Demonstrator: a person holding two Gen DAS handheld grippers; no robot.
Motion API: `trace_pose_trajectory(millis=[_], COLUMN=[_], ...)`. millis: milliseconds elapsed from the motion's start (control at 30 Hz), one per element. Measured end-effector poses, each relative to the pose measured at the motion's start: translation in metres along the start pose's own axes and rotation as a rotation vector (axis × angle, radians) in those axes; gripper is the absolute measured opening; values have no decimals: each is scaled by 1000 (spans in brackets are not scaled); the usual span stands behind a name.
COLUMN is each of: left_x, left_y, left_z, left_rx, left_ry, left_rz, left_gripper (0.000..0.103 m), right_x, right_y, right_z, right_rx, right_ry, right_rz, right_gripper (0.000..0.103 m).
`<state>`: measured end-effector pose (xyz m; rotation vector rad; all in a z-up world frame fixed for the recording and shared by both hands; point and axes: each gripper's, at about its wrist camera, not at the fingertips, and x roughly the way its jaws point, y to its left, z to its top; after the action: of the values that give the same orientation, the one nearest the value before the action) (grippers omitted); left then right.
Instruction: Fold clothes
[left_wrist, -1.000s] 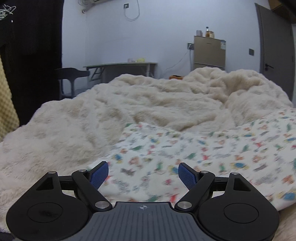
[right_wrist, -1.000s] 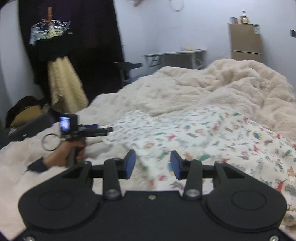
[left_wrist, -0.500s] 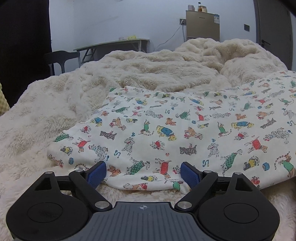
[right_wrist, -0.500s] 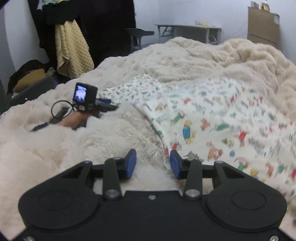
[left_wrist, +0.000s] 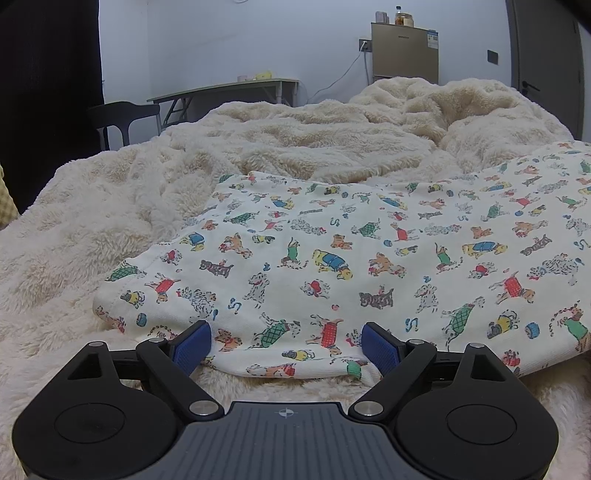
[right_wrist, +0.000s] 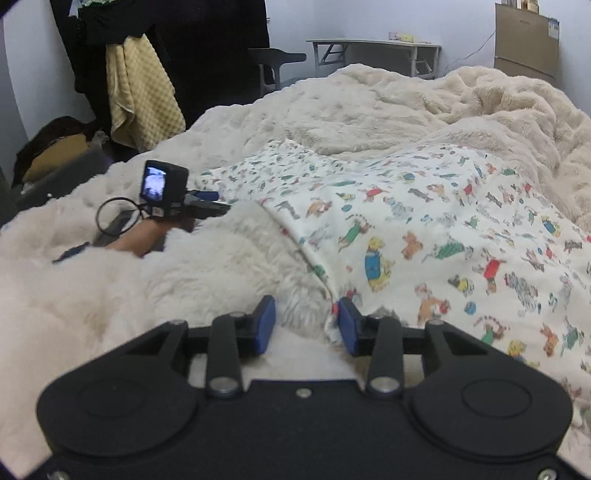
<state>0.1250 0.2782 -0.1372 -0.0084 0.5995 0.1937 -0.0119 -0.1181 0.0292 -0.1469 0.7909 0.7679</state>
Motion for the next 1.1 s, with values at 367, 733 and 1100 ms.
trace_pose_trajectory(millis=[367,733,1100], left_x=[0,-1,0], left_y=[0,1,4], left_z=[-2,-4,-5], left_rx=[0,-10,-25], left_ry=[-5,-3,0], left_rz=[2,0,-10], left_gripper=[87,89,90], right_x=[-90,-136,-110], right_y=[-114,-225,-228], right_z=[-25,-154,-195], right_rx=[458,1233,1494], right_ry=[-289,-579,-555], right_rz=[17,-208,-150], right_gripper=[42,57,51])
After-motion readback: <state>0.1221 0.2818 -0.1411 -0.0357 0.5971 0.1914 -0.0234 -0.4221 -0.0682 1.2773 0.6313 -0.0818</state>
